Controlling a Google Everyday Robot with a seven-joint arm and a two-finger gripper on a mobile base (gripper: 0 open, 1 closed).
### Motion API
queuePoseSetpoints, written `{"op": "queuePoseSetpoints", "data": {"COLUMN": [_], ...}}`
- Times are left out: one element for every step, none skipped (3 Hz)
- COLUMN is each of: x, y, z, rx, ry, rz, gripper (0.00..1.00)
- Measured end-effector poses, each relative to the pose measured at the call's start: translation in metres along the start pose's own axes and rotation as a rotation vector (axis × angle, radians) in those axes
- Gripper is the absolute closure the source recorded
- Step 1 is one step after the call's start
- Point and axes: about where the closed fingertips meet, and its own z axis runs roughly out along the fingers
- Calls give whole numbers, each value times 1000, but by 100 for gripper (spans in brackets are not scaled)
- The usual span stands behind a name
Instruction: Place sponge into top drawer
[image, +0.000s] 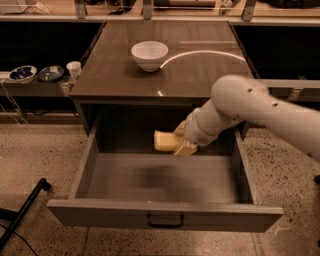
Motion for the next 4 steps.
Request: {"op": "queuePoseSetpoints", "data": {"x": [9,18,19,19], "y": [11,21,22,22], "z": [63,97,100,100], "rx": [-40,-67,-71,-71], "ry": [-5,-52,-54,-54], "rz": [7,34,37,37], "gripper": [73,50,19,0]}}
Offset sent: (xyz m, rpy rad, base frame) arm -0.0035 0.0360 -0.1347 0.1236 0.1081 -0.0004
